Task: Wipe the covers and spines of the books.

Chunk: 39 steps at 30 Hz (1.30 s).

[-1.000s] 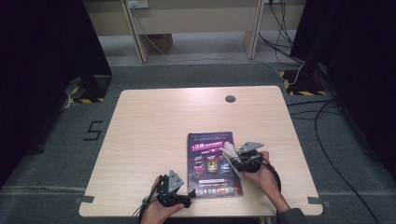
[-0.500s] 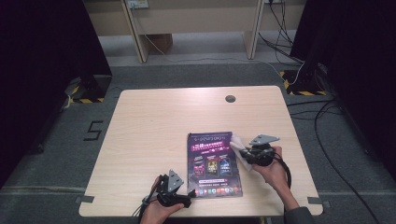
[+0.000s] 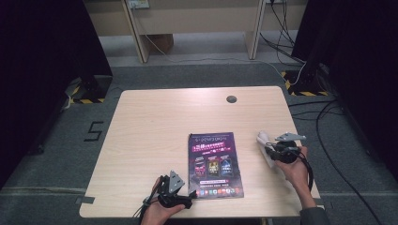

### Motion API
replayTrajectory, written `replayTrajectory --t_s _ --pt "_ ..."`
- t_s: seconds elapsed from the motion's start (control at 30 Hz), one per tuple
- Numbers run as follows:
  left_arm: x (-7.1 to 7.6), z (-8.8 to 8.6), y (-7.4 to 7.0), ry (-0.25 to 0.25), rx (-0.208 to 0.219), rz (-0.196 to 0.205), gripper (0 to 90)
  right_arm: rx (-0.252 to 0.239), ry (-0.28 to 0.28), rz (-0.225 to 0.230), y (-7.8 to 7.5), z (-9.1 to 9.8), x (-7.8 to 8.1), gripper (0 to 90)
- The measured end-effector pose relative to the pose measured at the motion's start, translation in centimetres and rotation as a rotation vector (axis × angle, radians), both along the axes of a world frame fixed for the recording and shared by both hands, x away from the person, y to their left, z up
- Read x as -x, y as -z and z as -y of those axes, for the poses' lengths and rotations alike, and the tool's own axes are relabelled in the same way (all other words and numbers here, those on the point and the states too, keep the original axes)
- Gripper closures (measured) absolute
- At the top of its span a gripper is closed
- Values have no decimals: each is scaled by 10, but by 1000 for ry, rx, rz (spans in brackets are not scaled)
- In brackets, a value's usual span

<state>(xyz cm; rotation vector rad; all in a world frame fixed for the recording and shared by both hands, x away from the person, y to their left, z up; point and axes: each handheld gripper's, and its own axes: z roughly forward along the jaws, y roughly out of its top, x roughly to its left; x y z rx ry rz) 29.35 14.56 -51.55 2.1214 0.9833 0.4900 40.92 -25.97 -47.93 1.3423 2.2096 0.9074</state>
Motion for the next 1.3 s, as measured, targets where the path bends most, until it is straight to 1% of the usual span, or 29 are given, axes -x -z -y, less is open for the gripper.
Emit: replayTrajectory --t_s 0.03,0.07,0.1,0.13,0.17,0.23,0.27,0.3,0.33,0.43,0.5,0.57,0.6,0.63,0.67,0.73,0.83,0.87,0.9,0.93,0.97,1.0,1.07,1.1,1.13,1.2,1.3 --pt "0 0 0 -2 0 2 107 2 8 -13 3 2 0 737" --pt "0 0 0 -2 -3 5 106 5 6 -18 5 3 -1 723" --pt "0 0 0 -1 -5 4 107 5 15 -25 7 3 -2 705" --pt "0 0 0 0 -3 0 106 7 24 -30 8 2 -1 670" --pt "0 0 0 -1 0 -6 106 12 32 -26 8 3 -2 633" --pt "0 0 0 -1 1 0 106 -14 73 -3 4 4 -1 527" --pt "0 0 0 -1 -4 -4 106 -21 86 5 0 4 -1 502" --pt "-1 0 -1 0 -2 -8 106 -28 94 28 -4 4 0 481" --pt "-1 0 0 1 4 -11 106 -43 91 54 -9 4 1 478" --pt "-2 0 -1 3 2 -11 105 -106 62 81 -22 -2 6 460" --pt "-2 0 -1 8 -4 -17 107 -147 20 82 -27 -9 8 457" --pt "-4 0 -3 20 6 -35 138 -191 -19 69 -28 -19 10 456" --pt "-4 0 -3 23 8 -41 147 -212 -43 56 -27 -26 10 455" --pt "-5 0 -3 25 12 -48 144 -226 -69 46 -27 -31 10 456" --pt "-6 0 -3 30 16 -55 148 -242 -83 38 -26 -38 10 455" --pt "-10 0 -3 40 35 -65 163 -258 -119 12 -23 -50 9 462" --pt "-17 2 -3 46 41 -80 166 -249 -156 -15 -16 -69 5 477" --pt "-20 3 -2 48 48 -85 169 -243 -157 -31 -13 -74 4 489" --pt "-22 3 -2 48 54 -93 172 -229 -165 -35 -10 -78 3 505" --pt "-25 4 -3 44 59 -92 177 -218 -168 -42 -7 -82 1 511" --pt "-27 5 -2 36 67 -84 198 -209 -167 -48 -4 -84 -2 521" --pt "-28 6 -2 29 75 -87 211 -208 -159 -61 -1 -86 -4 526" --pt "-31 8 0 26 94 -107 211 -206 -149 -71 6 -88 -9 541" --pt "-32 8 0 25 98 -115 213 -214 -144 -70 8 -89 -10 554" --pt "-33 9 0 24 101 -118 210 -216 -143 -73 11 -91 -12 553" --pt "-34 10 0 25 103 -116 212 -219 -143 -93 15 -93 -14 554" --pt "-34 14 0 31 104 -111 218 -207 -138 -111 20 -97 -16 555"
